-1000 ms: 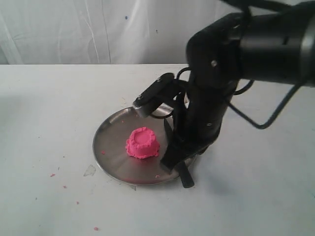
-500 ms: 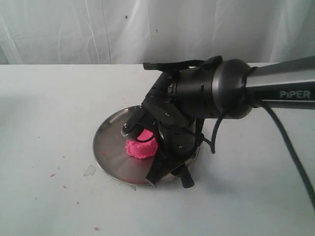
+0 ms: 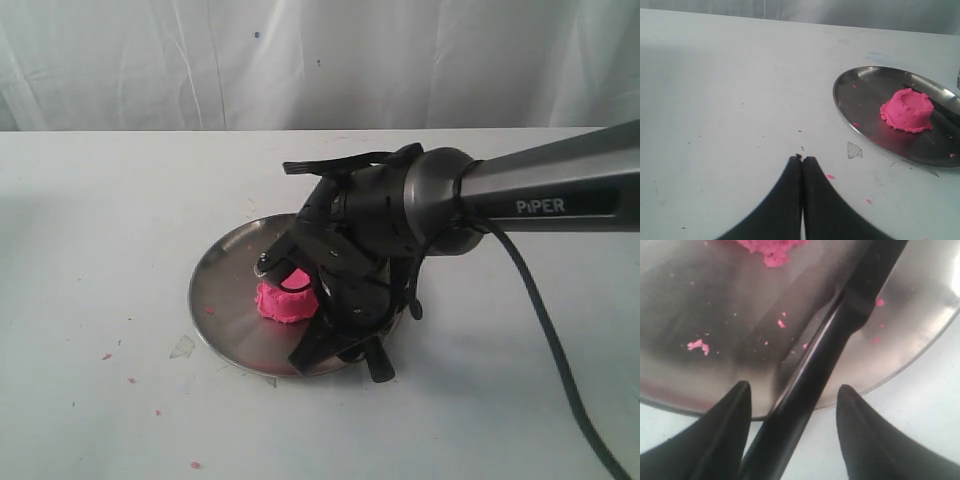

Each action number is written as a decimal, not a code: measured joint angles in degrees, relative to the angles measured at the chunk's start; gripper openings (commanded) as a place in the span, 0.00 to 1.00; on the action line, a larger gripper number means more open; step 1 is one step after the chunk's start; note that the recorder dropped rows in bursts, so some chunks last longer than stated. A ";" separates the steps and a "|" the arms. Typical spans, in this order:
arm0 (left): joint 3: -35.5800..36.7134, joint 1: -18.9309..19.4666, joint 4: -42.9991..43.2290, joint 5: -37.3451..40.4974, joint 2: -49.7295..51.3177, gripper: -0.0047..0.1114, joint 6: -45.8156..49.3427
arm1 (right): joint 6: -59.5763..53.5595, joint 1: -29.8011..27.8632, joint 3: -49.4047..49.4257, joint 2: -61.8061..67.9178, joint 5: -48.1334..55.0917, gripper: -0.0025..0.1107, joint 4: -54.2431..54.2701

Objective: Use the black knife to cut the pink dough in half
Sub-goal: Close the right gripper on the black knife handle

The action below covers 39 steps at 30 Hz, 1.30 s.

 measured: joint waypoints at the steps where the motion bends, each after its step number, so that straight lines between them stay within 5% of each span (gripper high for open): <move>1: 0.00 0.00 0.00 0.00 0.00 0.04 0.00 | 0.11 -0.26 0.00 0.10 -0.10 0.46 0.00; 21: 0.00 0.00 0.00 0.00 0.00 0.04 0.00 | 1.28 -3.17 -0.13 2.17 -3.48 0.42 5.62; 29: 0.00 0.00 0.00 0.00 0.00 0.04 0.00 | 1.03 -3.17 -0.12 2.31 -4.24 0.22 6.05; 39: 0.00 0.00 0.00 0.00 0.00 0.04 0.00 | 2.13 -3.27 -0.12 2.31 -4.09 0.20 5.39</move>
